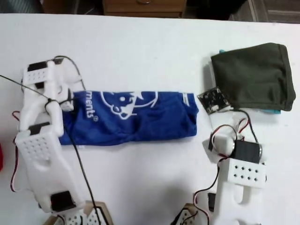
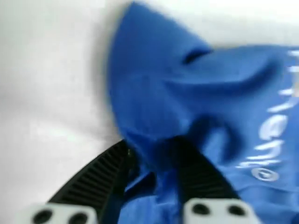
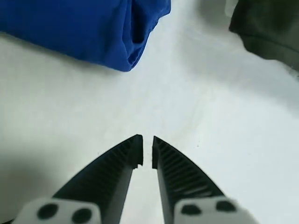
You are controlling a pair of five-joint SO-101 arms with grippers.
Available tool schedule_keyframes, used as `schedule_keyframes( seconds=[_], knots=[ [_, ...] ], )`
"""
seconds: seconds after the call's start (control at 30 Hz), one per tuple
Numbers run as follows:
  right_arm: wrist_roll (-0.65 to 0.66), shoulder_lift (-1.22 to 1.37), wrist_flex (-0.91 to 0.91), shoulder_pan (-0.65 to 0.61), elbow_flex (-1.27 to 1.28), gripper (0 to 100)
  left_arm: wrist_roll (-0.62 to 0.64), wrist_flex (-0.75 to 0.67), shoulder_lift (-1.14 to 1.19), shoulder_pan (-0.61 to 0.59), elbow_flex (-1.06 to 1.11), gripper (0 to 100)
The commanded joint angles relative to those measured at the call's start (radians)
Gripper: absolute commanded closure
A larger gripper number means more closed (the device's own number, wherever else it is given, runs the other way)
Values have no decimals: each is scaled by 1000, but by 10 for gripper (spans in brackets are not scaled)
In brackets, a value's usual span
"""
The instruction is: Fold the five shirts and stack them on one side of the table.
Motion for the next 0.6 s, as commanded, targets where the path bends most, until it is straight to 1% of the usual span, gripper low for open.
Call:
schedule_keyframes(
  seconds=[0.0, 0.03, 0.13, 0.27, 0.33, 0.47, 0.57],
  knots=[
    [2, -30, -73, 51, 78, 957, 0, 15, 8, -52, -2, 978],
    [0, -30, -108, 77, 110, 957, -12, 14, 6, -80, -4, 974],
    [0, -30, -217, 170, 204, 957, -100, 26, 11, -167, -35, 974],
    [0, -30, -355, 297, 342, 957, -181, 94, 14, -308, -136, 974],
    [0, -30, -421, 340, 402, 957, -212, 140, 14, -354, -205, 974],
    [0, -30, -538, 371, 499, 957, -249, 245, 14, -391, -326, 974],
    [0, -31, -559, 371, 519, 957, -256, 258, -6, -391, -341, 974]
  ],
)
